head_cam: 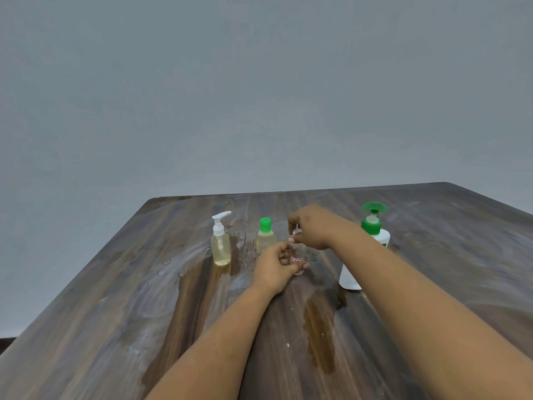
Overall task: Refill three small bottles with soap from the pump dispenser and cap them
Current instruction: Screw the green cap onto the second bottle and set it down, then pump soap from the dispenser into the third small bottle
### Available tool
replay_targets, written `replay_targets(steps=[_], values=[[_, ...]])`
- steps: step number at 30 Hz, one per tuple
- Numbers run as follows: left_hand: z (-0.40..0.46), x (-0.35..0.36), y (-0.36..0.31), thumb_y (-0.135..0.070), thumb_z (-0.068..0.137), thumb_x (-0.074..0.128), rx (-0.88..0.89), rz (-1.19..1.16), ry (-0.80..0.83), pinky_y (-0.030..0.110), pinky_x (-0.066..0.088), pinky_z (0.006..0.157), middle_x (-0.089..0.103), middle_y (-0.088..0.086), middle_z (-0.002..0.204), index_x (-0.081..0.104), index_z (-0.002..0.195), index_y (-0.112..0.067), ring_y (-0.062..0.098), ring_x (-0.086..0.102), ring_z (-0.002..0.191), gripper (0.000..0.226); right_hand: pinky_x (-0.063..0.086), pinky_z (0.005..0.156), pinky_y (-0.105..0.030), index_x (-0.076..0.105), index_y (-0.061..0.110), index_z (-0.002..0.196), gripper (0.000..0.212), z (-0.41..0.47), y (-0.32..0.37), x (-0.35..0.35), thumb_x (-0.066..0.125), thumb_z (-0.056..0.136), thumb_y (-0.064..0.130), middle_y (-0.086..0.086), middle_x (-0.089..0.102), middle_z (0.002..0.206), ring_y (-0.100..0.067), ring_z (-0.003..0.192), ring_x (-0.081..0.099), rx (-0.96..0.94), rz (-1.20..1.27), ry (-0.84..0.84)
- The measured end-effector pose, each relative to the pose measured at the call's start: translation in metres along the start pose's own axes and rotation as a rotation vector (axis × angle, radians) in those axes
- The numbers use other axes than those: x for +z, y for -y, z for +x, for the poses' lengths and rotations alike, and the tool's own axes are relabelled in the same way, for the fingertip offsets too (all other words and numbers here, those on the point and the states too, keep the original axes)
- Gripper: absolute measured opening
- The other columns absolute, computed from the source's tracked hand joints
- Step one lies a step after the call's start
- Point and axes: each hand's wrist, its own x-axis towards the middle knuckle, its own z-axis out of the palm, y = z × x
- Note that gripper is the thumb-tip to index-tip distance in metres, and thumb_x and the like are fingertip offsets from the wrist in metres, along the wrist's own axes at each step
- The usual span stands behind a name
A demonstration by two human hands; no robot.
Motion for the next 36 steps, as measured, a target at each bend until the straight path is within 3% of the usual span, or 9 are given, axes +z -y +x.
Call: replay_targets(steps=[3,7,12,18,21,24,30,36], values=[[0.002,0.001,0.002,-0.014,0.072,0.086,0.004,0.032,-0.021,0.019,0.050,0.068,0.056,-0.006,0.071,0.065,0.097,-0.018,0.005,0.054,0.062,0.033,0.038,0.078,-0.023,0.067,0.014,0.108,0.018,-0.003,-0.004,-0.006,0.068,0.090,0.015,-0.006,0.062,0.120,-0.019,0.109,0.058,-0.012,0.073,-0.025],[0.003,0.003,0.005,-0.015,0.071,0.087,-0.007,0.034,-0.028,0.021,0.047,0.070,0.050,-0.005,0.075,0.063,0.095,-0.020,0.009,0.050,0.066,0.034,0.037,0.073,-0.022,0.065,0.014,0.102,0.021,-0.010,-0.012,-0.016,0.062,0.087,0.000,-0.002,0.058,0.106,-0.016,0.093,0.053,0.028,0.120,-0.112],[0.002,0.003,0.008,-0.016,0.072,0.086,0.025,0.078,-0.081,0.007,0.040,0.056,0.055,-0.018,0.059,0.055,0.074,-0.028,-0.009,0.054,0.052,0.033,0.041,0.077,-0.030,0.050,0.009,0.130,0.034,-0.011,-0.008,0.010,0.050,0.096,0.002,-0.014,0.035,0.131,-0.032,0.102,0.058,0.203,0.072,-0.143],[0.001,0.003,0.008,-0.013,0.073,0.082,0.020,0.102,-0.080,0.022,0.051,0.066,0.062,-0.010,0.074,0.058,0.082,-0.027,0.006,0.067,0.068,0.029,0.045,0.088,-0.031,0.065,0.004,0.110,0.025,-0.007,-0.004,0.043,0.047,0.093,0.001,-0.016,0.064,0.116,-0.031,0.111,0.058,0.349,0.103,-0.259],[0.000,0.001,0.007,-0.012,0.071,0.079,0.018,0.110,-0.090,0.014,0.047,0.062,0.061,-0.011,0.071,0.060,0.081,-0.025,-0.005,0.061,0.059,0.026,0.050,0.085,-0.033,0.067,0.005,0.104,0.023,-0.004,-0.004,0.057,0.048,0.092,0.007,-0.017,0.068,0.109,-0.034,0.104,0.063,0.447,0.186,-0.260],[0.000,-0.001,0.009,-0.012,0.071,0.080,0.015,0.105,-0.090,0.010,0.044,0.059,0.062,-0.011,0.070,0.059,0.080,-0.024,-0.009,0.059,0.055,0.025,0.047,0.086,-0.036,0.060,0.003,0.110,0.024,-0.002,-0.007,0.069,0.040,0.096,0.008,-0.020,0.061,0.115,-0.036,0.106,0.059,0.487,0.239,-0.275],[-0.003,-0.005,0.007,-0.011,0.071,0.081,0.022,0.085,-0.076,0.010,0.044,0.058,0.061,-0.012,0.066,0.059,0.079,-0.025,-0.009,0.058,0.053,0.027,0.045,0.090,-0.037,0.055,0.002,0.115,0.021,-0.004,-0.008,0.077,0.047,0.096,0.004,-0.020,0.057,0.122,-0.036,0.112,0.056,0.486,0.241,-0.246],[-0.008,-0.008,-0.001,-0.006,0.069,0.076,0.098,0.121,-0.090,0.016,0.042,0.056,0.059,-0.010,0.060,0.055,0.072,-0.023,-0.006,0.055,0.052,0.027,0.043,0.089,-0.036,0.054,0.002,0.118,0.026,-0.024,0.016,0.043,0.039,0.097,0.003,-0.018,0.050,0.126,-0.034,0.113,0.056,0.329,0.159,-0.286]])
